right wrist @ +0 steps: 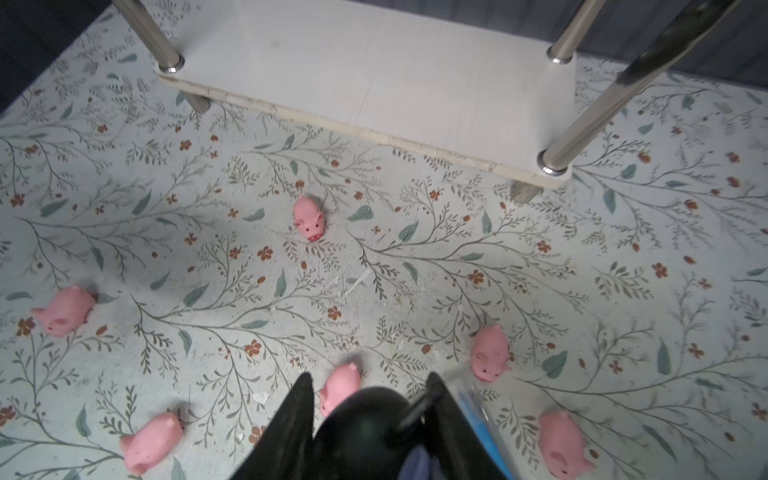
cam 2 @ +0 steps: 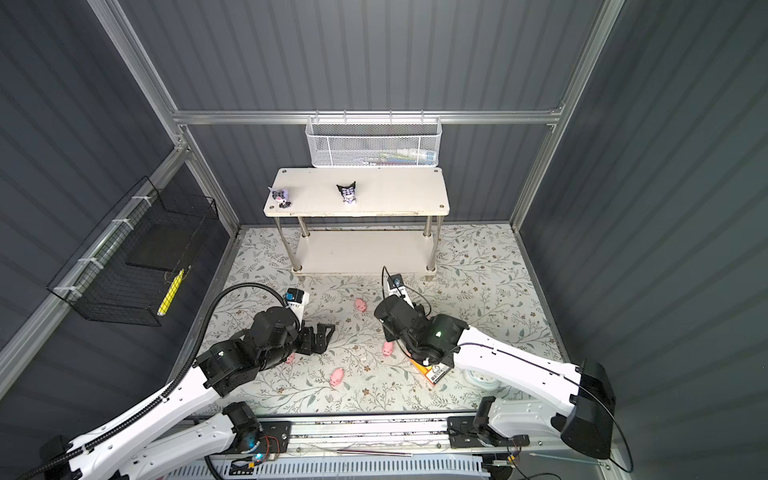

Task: Place and organize the plastic toys onto the shelf
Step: 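Carry the black figurine toward the top shelf with the right gripper while the left rises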

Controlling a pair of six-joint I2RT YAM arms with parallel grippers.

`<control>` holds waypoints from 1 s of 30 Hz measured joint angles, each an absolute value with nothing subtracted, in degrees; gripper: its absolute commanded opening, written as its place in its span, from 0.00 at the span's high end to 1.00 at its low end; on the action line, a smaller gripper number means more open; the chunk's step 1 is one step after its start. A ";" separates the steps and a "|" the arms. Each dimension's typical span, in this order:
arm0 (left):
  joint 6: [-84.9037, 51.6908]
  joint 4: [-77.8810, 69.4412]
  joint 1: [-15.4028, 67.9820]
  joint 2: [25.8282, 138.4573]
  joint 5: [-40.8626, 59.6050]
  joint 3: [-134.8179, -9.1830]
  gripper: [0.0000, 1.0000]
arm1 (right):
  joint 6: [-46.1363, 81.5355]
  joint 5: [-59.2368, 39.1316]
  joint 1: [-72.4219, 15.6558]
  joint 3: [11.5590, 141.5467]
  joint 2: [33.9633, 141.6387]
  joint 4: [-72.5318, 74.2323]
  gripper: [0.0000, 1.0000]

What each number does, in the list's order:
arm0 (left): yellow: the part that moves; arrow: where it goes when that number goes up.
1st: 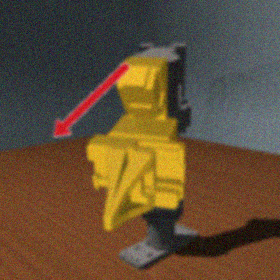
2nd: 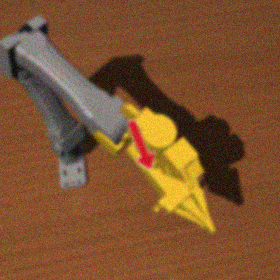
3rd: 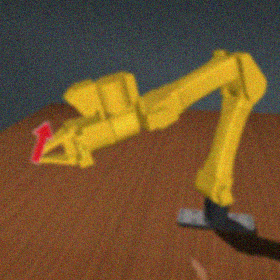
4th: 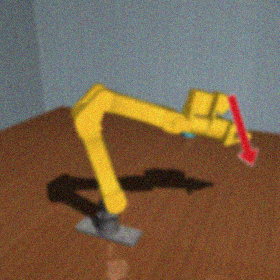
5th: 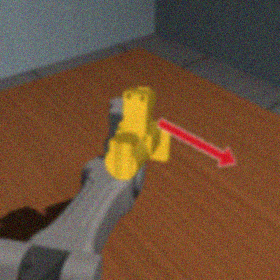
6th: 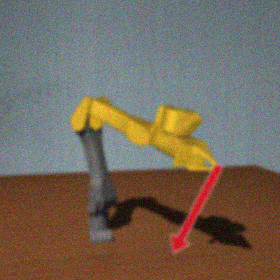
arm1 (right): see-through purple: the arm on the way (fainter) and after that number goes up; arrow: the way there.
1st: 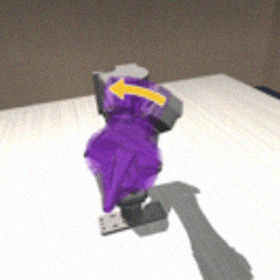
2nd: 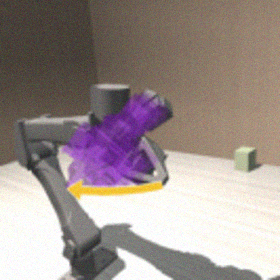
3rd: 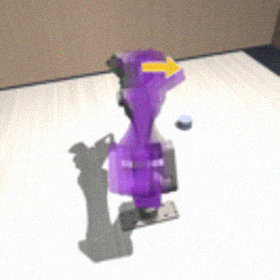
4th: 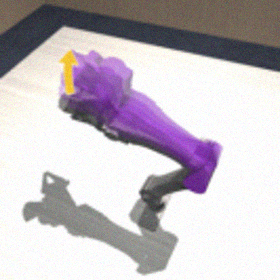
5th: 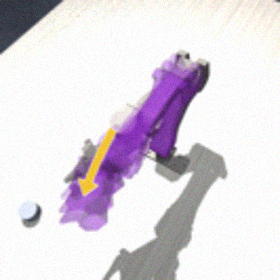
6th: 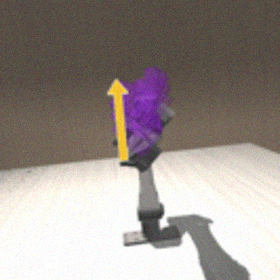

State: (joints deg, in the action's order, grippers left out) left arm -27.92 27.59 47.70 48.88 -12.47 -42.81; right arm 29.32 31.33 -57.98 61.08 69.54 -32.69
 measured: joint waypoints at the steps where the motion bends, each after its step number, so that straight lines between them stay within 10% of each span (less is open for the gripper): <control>1: -27.55 27.33 47.70 49.50 -12.32 -43.64 0.03 | 29.26 31.86 -57.43 63.29 69.84 -33.85 0.75; 30: -15.00 25.93 47.70 66.85 -4.60 -68.75 0.00 | 18.65 34.70 -38.57 118.91 94.54 -51.31 0.75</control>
